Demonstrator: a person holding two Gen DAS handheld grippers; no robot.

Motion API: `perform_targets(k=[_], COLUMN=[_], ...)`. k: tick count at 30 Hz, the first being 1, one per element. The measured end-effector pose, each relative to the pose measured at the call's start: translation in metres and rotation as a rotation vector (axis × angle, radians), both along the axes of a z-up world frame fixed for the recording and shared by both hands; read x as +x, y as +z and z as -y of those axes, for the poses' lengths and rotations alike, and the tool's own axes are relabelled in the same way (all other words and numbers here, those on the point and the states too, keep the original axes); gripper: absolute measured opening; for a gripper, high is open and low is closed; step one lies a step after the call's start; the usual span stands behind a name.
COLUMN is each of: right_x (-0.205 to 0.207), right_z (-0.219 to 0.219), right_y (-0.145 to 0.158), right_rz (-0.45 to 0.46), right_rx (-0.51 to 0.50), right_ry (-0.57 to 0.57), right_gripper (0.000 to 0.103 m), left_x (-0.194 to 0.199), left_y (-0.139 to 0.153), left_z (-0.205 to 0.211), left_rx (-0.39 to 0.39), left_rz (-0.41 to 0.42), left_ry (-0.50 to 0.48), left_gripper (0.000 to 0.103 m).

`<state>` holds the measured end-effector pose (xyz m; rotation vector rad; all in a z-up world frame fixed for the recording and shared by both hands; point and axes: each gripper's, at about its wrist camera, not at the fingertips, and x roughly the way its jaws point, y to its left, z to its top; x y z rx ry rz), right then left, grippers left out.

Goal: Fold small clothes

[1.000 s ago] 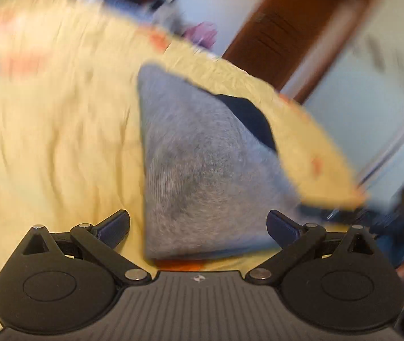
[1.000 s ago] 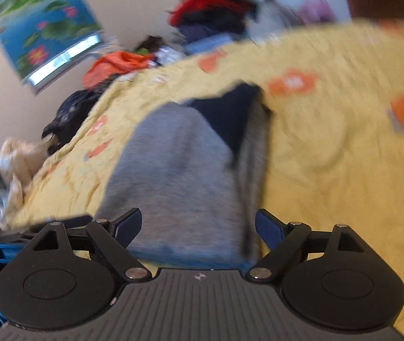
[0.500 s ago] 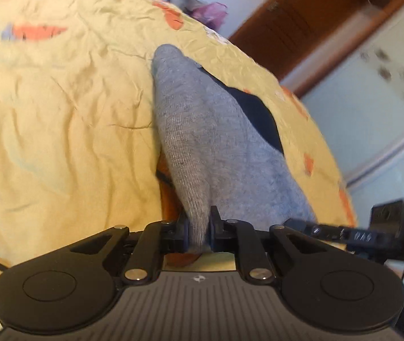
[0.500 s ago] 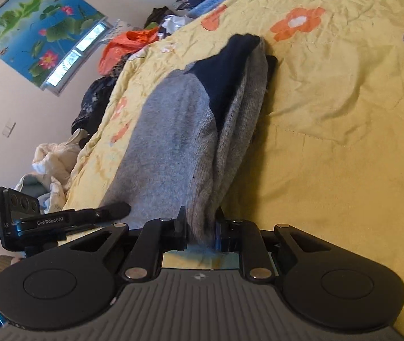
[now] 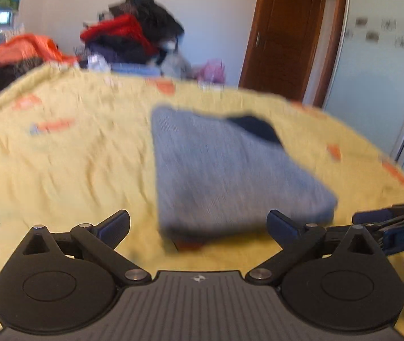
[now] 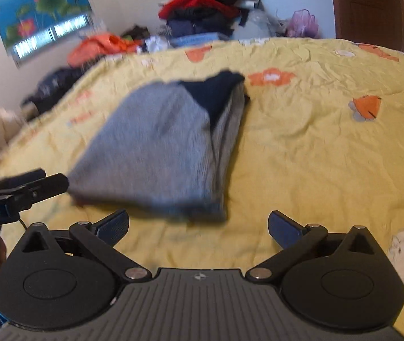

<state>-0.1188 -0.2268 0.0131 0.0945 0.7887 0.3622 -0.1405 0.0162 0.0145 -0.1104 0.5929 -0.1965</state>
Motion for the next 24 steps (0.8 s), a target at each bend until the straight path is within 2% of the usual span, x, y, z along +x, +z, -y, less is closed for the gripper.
perform_targets(k=[2, 3, 5, 6, 12, 16, 19, 23, 24], right_x=[-0.001, -0.004, -0.007, -0.009, -0.001, 0.002, 0.0, 0.004, 0.006], right_z=[-0.013, -0.022, -0.038, -0.042, -0.049, -0.042, -0.027, -0.036, -0.037], right_y=[-0.011, -0.014, -0.021, -0.023, -0.024, -0.022, -0.027, -0.03, -0.031], right_rz=[-0.035, -0.004, 0.026, 0.045, 0.018, 0.002, 0.041, 0.058, 0.064], right_rx=[-0.05, -0.1, -0.206, -0.228, -0.225, -0.228, -0.197, -0.223, -0.222], right_ry=[-0.015, -0.024, -0.03, -0.039, -0.158, -0.195, -0.262, -0.248, -0.244], right_gripper=[0.103, 0.103, 0.103, 0.103, 0.103, 0.103, 0.103, 0.103, 0.103], left_x=[0.006, 0.01, 0.013, 0.016, 0.021, 0.016, 0.016, 0.022, 0.022], left_y=[-0.01, -0.014, -0.015, -0.016, -0.018, -0.016, -0.016, -0.017, -0.018], left_z=[0.008, 0.01, 0.012, 0.011, -0.003, -0.001, 0.004, 0.021, 0.022], left_rx=[0.031, 0.039, 0.066, 0.073, 0.013, 0.025, 0.057, 0.181, 0.182], left_rz=[-0.051, -0.086, -0.087, -0.086, -0.083, -0.086, -0.091, -0.116, -0.115], left_ry=[0.035, 0.055, 0.057, 0.066, 0.077, 0.059, 0.06, 0.058, 0.06], left_gripper=[0.103, 0.103, 0.103, 0.103, 0.103, 0.103, 0.103, 0.103, 0.103])
